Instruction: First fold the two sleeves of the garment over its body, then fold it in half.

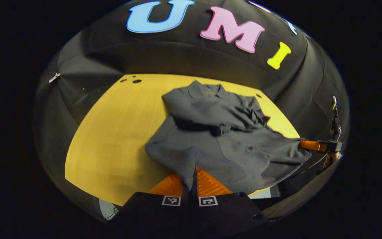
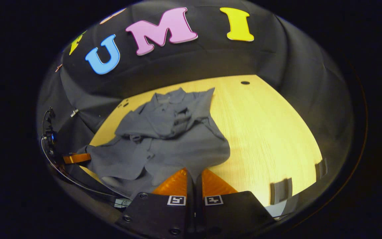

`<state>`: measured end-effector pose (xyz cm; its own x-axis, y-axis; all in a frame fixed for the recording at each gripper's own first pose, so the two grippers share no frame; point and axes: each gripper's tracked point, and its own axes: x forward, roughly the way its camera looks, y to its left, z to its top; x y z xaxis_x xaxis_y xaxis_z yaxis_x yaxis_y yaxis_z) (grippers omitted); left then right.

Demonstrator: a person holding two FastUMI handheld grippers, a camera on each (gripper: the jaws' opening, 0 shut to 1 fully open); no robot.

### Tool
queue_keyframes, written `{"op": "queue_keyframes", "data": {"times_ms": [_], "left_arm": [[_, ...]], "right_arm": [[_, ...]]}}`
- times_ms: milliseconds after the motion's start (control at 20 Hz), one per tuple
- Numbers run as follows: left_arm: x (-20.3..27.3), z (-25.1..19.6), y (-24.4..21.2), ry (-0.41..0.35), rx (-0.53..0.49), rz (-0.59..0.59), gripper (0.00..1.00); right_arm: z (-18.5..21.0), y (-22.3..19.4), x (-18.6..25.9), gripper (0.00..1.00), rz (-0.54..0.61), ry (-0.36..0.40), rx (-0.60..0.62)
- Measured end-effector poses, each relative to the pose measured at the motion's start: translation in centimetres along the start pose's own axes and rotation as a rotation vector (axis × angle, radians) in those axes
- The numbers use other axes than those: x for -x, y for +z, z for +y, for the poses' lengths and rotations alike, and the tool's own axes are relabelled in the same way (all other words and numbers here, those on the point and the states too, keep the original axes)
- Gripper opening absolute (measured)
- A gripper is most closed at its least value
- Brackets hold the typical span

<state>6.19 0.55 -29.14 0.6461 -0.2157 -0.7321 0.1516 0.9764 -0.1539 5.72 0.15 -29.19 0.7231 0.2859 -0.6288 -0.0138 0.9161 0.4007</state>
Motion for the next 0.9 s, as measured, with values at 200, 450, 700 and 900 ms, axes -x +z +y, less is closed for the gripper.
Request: {"op": "queue_keyframes", "data": {"times_ms": [200, 450, 700, 900], "left_arm": [[-0.8, -0.3, 7.1, -0.013, 0.004, -0.114, 0.05], [-2.7, 0.1, 13.9, -0.008, -0.021, -0.2, 0.05], [-6.6, 1.5, 18.1, 0.014, -0.027, -0.219, 0.05], [-11.2, 3.0, 20.7, 0.038, -0.018, -0.208, 0.02]], "right_arm": [[1.3, 7.1, -1.0, 0.06, -0.123, 0.039, 0.021], [1.3, 13.3, -4.0, 0.06, -0.206, 0.043, 0.047], [0.7, 17.2, -8.5, 0.05, -0.229, 0.021, 0.064], [-0.2, 19.3, -12.9, 0.05, -0.226, -0.002, 0.057]]}}
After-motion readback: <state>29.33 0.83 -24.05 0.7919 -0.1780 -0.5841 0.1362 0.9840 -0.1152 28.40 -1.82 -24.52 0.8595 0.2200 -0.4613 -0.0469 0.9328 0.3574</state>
